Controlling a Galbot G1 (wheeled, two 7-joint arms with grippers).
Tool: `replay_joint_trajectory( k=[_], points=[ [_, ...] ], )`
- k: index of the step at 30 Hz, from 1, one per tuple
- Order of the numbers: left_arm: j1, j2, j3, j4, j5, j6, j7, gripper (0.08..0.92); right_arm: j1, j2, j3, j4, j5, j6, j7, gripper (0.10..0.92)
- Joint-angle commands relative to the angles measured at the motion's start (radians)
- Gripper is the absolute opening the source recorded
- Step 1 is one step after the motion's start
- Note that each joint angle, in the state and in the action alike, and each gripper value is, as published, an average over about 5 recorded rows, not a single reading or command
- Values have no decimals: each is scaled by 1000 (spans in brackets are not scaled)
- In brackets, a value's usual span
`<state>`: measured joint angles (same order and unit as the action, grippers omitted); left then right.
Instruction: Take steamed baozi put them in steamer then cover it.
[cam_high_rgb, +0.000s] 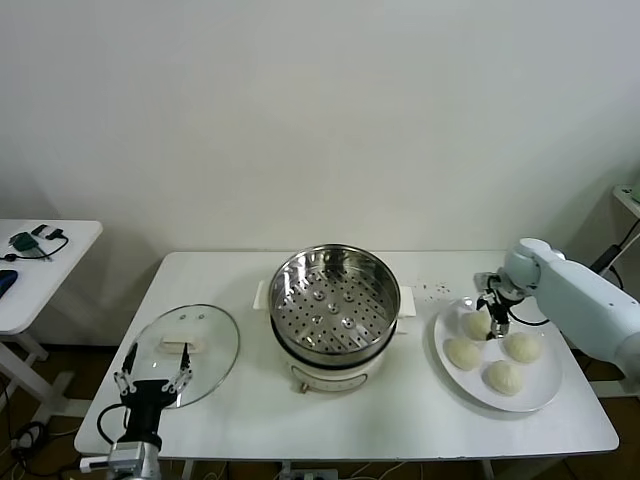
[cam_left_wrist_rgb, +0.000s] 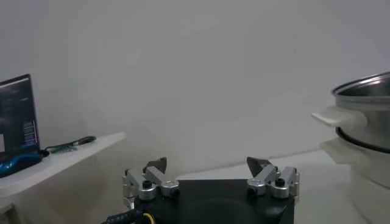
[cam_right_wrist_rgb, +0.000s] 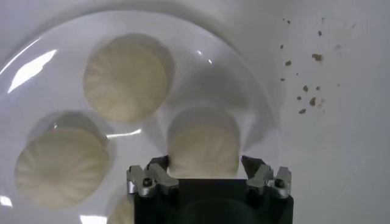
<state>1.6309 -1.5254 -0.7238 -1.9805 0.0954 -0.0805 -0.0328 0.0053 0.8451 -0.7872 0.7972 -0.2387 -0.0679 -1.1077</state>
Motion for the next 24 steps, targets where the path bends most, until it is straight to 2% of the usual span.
replay_joint_trajectory(
  k=[1, 8, 14, 18, 24],
  points=[
    [2, -1, 0, -1, 1, 1, -1, 823, 6, 13, -9, -15, -5, 2, -3, 698],
    [11, 1, 0, -3, -3, -2, -2, 823, 71, -33, -68, 69, 26, 64, -9, 696],
    [24, 9, -1, -5, -12, -4, -2, 823, 372, -82, -323, 247, 82, 209, -39, 702],
    [31, 10, -1, -9, -20, -3, -2, 823, 597, -42, -490, 333, 133, 295, -56, 704],
    [44, 11, 4, -16, -24, -2, -1, 823, 806, 81, -582, 383, 134, 446, -70, 704]
  ],
)
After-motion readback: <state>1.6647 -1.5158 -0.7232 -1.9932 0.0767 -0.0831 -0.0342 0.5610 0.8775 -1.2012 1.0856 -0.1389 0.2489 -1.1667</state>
